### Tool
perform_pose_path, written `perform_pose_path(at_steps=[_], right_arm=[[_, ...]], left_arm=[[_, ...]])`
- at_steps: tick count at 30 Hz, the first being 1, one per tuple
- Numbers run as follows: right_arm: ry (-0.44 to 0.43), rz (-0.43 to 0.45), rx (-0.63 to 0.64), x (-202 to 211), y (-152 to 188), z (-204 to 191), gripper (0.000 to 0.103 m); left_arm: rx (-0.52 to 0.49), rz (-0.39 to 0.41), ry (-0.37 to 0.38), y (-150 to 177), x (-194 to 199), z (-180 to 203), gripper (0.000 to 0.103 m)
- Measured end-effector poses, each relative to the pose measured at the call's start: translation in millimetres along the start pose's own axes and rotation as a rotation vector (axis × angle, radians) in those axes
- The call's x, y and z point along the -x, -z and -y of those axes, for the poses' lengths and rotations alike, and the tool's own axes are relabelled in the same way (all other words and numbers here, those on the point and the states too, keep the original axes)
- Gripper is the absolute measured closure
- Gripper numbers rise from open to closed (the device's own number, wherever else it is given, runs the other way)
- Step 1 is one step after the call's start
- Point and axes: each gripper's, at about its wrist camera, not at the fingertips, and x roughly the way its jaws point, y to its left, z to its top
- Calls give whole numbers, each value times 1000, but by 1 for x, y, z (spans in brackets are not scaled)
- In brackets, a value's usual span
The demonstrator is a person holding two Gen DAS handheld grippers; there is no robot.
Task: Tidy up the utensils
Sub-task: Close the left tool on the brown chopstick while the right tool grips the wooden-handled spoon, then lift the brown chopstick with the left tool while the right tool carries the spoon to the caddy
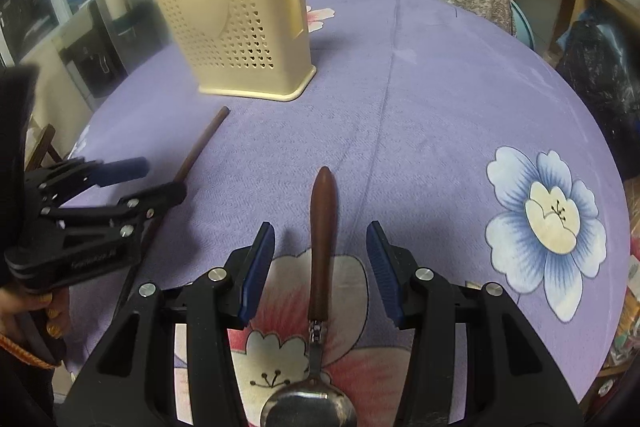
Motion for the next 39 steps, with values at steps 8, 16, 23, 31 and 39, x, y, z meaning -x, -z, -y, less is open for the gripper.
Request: perform_pose_path(at_steps=[8,16,23,31,39], right_arm=[[20,-29,47,-18,-8,-5,62],[32,-40,84,-22,-11,-14,75],[42,-57,98,-25,-16,-17,81],[44,-62,108,-25,-17,-19,86],[34,-49,98,-25,-16,-17,86]], left_arm=[[9,0,-34,-16,-17,6,57],[3,9,-55,-25,-21,3,79],[-11,-5,-57,-31,-24,4,91],[-5,1,-58,-35,-26,4,94],[-3,8,-52,-34,-26,4,95]])
